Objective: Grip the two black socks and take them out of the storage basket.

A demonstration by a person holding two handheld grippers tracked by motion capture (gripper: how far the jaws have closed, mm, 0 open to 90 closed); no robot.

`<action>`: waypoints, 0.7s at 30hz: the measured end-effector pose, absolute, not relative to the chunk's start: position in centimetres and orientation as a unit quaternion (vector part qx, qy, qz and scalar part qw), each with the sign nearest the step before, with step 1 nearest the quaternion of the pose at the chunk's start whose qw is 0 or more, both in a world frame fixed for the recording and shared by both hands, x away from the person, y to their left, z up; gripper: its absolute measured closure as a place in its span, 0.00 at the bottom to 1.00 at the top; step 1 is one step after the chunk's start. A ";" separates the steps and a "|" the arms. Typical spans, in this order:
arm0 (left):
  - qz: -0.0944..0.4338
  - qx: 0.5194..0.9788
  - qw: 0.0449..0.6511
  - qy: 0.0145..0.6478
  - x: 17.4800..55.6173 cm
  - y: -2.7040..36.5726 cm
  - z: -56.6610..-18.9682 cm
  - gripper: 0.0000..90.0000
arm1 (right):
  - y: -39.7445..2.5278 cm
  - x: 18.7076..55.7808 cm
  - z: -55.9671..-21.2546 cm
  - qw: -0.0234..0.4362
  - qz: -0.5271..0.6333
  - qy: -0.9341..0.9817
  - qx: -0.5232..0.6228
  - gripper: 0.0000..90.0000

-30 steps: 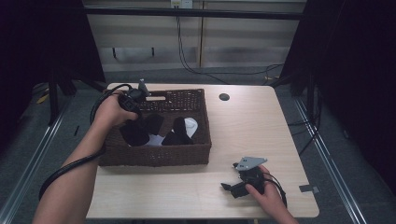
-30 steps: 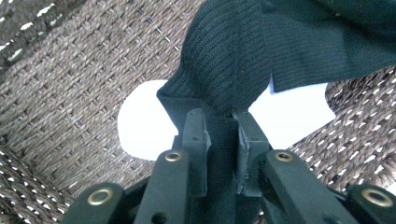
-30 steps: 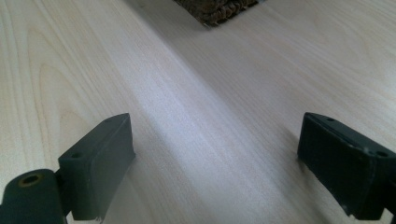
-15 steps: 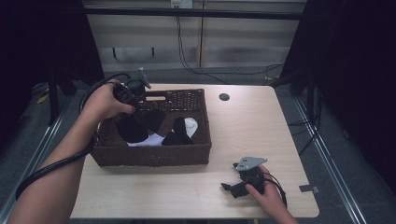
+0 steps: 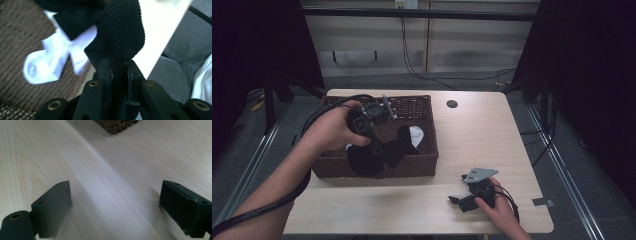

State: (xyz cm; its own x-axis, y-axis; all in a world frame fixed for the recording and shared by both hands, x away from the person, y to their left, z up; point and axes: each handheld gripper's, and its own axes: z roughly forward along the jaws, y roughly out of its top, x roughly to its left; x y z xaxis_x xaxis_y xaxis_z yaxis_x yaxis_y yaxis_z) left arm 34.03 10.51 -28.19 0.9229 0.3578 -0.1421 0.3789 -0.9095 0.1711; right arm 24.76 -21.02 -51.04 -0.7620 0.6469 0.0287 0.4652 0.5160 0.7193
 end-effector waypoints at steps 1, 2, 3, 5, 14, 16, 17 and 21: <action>-0.054 0.977 0.100 0.180 33.6 10.2 -28.5 0.86 | -21.0 24.8 -51.0 0.123 0.372 0.862 0.323 0.11; -0.056 0.978 0.099 0.176 33.3 10.0 -28.8 0.86 | -21.0 24.8 -51.1 0.123 0.372 0.862 0.323 0.11; -0.058 0.979 0.097 0.169 32.9 9.7 -29.3 0.86 | -21.0 24.7 -51.0 0.122 0.371 0.862 0.323 0.11; -0.062 0.979 0.098 0.165 32.5 9.4 -30.2 0.86 | -21.0 24.8 -51.0 0.123 0.372 0.862 0.323 0.11; -0.079 0.982 0.083 0.147 31.5 8.5 -35.3 0.86 | -21.0 24.8 -51.1 0.123 0.372 0.862 0.322 0.11; -0.078 0.984 0.077 0.143 31.5 8.3 -36.1 0.85 | -21.0 24.8 -51.1 0.123 0.372 0.862 0.322 0.11; -0.080 0.984 0.075 0.142 31.5 8.2 -36.4 0.85 | -21.0 24.8 -51.1 0.123 0.372 0.862 0.322 0.11; -0.085 0.984 0.073 0.140 31.6 8.0 -37.3 0.83 | -21.0 24.7 -51.0 0.122 0.371 0.862 0.324 0.11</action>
State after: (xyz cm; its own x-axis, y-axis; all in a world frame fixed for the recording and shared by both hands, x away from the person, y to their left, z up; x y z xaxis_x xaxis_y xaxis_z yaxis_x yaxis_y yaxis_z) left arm 31.56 8.00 -37.31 0.9465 0.2631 -0.1867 0.2876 -0.9503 0.1193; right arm 24.74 -21.02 -51.04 -0.7610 0.6480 0.0304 0.4674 0.5152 0.7185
